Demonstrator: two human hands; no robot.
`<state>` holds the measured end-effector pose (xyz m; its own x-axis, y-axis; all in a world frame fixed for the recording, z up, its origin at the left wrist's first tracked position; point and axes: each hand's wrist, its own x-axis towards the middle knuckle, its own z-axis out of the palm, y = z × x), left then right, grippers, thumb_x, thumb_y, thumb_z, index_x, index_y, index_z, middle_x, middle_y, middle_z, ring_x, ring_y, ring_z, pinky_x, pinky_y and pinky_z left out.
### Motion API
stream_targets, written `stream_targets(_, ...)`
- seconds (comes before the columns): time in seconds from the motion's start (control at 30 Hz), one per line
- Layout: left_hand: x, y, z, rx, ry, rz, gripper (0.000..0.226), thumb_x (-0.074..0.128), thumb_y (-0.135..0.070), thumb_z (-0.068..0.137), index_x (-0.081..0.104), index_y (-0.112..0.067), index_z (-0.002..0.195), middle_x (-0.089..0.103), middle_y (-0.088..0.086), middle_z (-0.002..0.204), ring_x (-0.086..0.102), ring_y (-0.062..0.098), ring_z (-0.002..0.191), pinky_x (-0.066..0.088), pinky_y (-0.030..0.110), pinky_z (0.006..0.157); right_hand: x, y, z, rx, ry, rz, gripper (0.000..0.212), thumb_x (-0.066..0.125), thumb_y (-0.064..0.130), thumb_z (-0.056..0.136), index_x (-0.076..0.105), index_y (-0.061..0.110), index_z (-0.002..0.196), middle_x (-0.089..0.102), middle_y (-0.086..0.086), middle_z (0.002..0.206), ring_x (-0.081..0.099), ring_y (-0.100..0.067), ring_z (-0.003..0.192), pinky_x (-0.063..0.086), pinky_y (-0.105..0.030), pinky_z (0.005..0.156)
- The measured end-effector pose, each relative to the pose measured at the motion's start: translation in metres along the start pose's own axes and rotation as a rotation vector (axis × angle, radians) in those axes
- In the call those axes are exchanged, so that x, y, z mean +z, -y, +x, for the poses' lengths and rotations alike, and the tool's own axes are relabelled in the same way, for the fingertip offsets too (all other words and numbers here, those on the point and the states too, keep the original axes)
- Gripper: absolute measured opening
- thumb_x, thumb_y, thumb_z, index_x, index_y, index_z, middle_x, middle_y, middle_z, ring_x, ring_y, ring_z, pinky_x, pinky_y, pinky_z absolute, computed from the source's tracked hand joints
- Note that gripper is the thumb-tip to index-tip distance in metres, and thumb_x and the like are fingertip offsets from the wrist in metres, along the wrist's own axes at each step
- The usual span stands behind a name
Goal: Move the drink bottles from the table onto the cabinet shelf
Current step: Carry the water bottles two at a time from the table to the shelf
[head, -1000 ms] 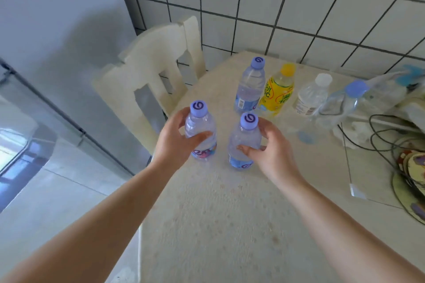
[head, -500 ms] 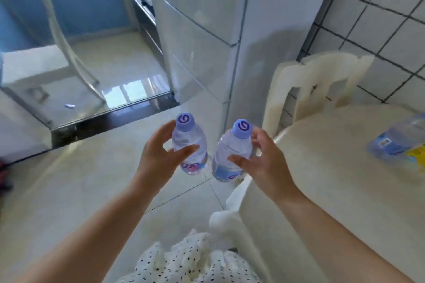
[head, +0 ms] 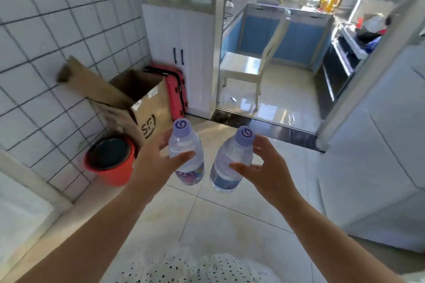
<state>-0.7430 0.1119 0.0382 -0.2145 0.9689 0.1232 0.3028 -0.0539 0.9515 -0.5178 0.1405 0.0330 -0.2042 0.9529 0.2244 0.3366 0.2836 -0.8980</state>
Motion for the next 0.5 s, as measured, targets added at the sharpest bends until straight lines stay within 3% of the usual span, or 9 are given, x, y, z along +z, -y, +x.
stream_targets(0.13, -0.094, 0.016, -0.024, -0.055, -0.243, 0.087, 0.044, 0.08, -0.021, 0.073, 0.062, -0.028, 0.112, 0.068, -0.019, 0.095, 0.064, -0.004, 0.085, 0.044, 0.006, 0.068, 0.092, 0.034, 0.032, -0.065, 0.211, 0.064, 0.06, 0.083, 0.018, 0.065, 0.049, 0.05, 0.102, 0.057, 0.031, 0.104, 0.057, 0.007, 0.1, 0.049, -0.009, 0.065)
stream_targets(0.2, -0.135, 0.025, -0.04, -0.085, -0.361, 0.091, 0.044, 0.083, -0.022, 0.07, 0.063, -0.026, 0.109, 0.069, -0.013, 0.096, 0.065, 0.0, 0.084, 0.047, 0.011, 0.071, 0.138, 0.051, 0.044, -0.102, 0.314, 0.072, 0.059, 0.084, 0.017, 0.065, 0.05, 0.052, 0.099, 0.058, 0.033, 0.101, 0.056, 0.013, 0.097, 0.051, -0.012, 0.066)
stream_targets(0.3, -0.188, 0.037, -0.063, -0.155, -0.527, 0.076, 0.046, 0.086, -0.03, 0.065, 0.063, -0.035, 0.104, 0.069, -0.013, 0.101, 0.064, 0.005, 0.092, 0.046, 0.014, 0.076, 0.204, 0.078, 0.058, -0.164, 0.487, 0.086, 0.056, 0.082, 0.019, 0.067, 0.05, 0.051, 0.1, 0.061, 0.027, 0.103, 0.058, 0.005, 0.098, 0.053, -0.019, 0.073)
stream_targets(0.43, -0.251, 0.06, -0.082, -0.236, -0.735, 0.054, 0.045, 0.082, -0.021, 0.071, 0.057, -0.051, 0.094, 0.069, -0.027, 0.093, 0.063, -0.007, 0.093, 0.042, 0.012, 0.076, 0.29, 0.106, 0.078, -0.227, 0.658, 0.104, 0.049, 0.081, 0.021, 0.068, 0.056, 0.041, 0.105, 0.066, 0.016, 0.1, 0.062, 0.002, 0.089, 0.046, -0.009, 0.071)
stream_targets(0.5, -0.285, 0.073, -0.086, -0.273, -0.828, 0.042, 0.045, 0.081, -0.018, 0.073, 0.059, -0.051, 0.093, 0.069, -0.035, 0.087, 0.061, -0.016, 0.087, 0.041, 0.012, 0.075, 0.335, 0.117, 0.09, -0.235, 0.741, 0.119, 0.048, 0.08, 0.027, 0.069, 0.058, 0.035, 0.11, 0.069, 0.013, 0.102, 0.063, 0.0, 0.093, 0.048, -0.016, 0.075)
